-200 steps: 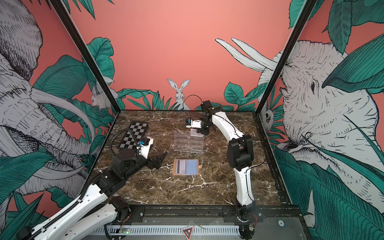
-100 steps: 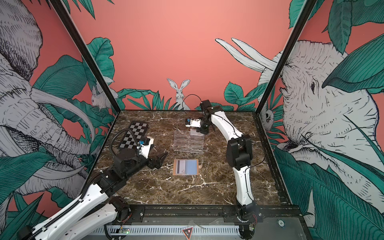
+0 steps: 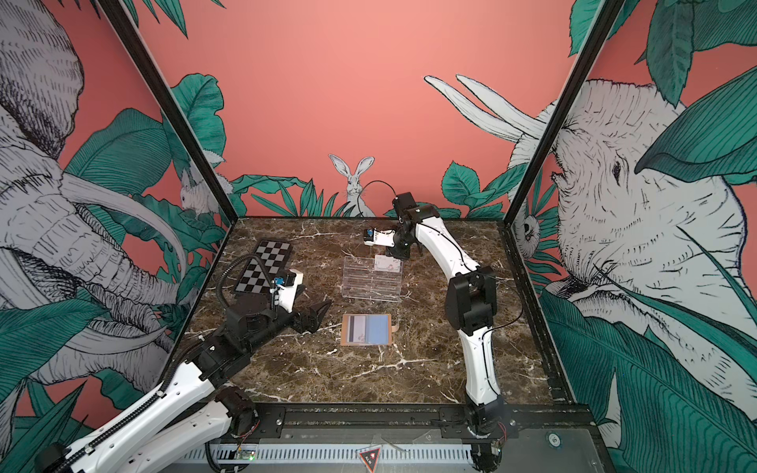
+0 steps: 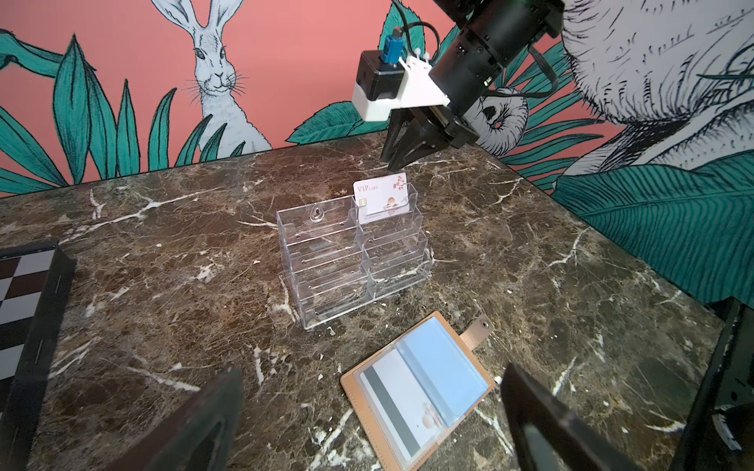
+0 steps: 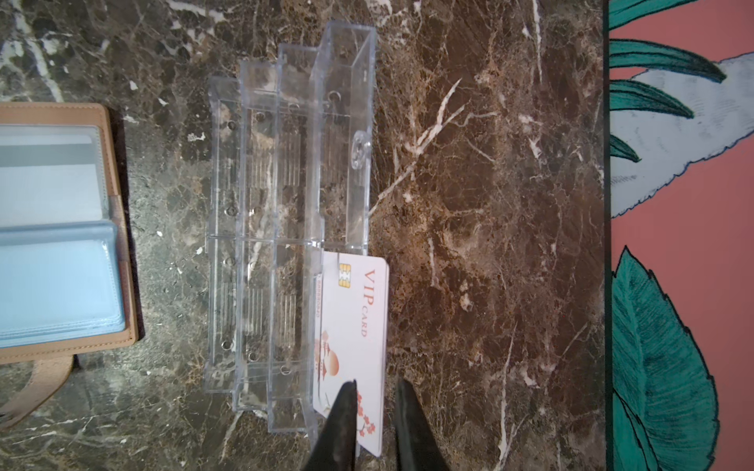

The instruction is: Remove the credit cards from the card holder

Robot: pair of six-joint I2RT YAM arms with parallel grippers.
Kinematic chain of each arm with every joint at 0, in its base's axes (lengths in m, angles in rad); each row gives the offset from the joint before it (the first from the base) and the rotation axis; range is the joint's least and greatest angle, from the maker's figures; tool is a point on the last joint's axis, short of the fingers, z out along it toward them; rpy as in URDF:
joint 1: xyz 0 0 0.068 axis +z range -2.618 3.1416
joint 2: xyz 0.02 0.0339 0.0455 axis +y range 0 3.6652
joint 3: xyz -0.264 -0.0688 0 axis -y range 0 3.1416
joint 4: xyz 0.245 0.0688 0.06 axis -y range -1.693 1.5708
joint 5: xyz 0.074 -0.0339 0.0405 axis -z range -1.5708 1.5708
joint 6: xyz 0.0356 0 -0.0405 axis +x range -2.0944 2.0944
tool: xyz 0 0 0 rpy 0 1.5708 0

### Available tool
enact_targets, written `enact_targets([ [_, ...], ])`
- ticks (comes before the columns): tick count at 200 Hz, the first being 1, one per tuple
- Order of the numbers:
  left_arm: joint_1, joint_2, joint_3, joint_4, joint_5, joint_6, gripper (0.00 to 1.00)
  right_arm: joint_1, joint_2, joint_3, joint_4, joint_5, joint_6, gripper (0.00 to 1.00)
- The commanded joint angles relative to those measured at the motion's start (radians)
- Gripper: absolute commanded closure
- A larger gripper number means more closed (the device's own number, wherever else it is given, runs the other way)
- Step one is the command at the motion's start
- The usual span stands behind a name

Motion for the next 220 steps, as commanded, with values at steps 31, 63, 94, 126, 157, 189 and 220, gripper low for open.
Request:
enact_targets([
  [31, 0.005, 0.023, -0.025, 0.027, 0.024, -0.077, 0.01, 0.007, -0.102, -0.083, 0.2, 0.072, 0.092, 0.68],
  [63, 0.005, 0.045, -0.039, 0.038, 0.035, -0.133, 0.01, 0.005, -0.232, -0.248, 0.417, 0.115, 0.141, 0.61],
  [94, 0.005, 0.06, -0.054, 0.063, 0.044, -0.168, 0.01, -0.003, -0.385, -0.473, 0.73, 0.186, 0.222, 0.49],
  [126, 0.005, 0.057, -0.076, 0.097, 0.037, -0.19, 0.01, -0.024, -0.539, -0.731, 1.106, 0.248, 0.359, 0.36],
  [157, 0.005, 0.064, -0.087, 0.102, 0.045, -0.225, 0.01, -0.056, -0.656, -0.902, 1.29, 0.238, 0.517, 0.16],
  [189, 0.005, 0.117, -0.08, 0.105, 0.092, -0.283, 0.01, -0.082, -0.724, -0.984, 1.344, 0.277, 0.651, 0.08],
  [220, 0.005, 0.157, -0.094, 0.157, 0.113, -0.33, 0.01, -0.14, -0.763, -1.037, 1.355, 0.3, 0.842, 0.03],
])
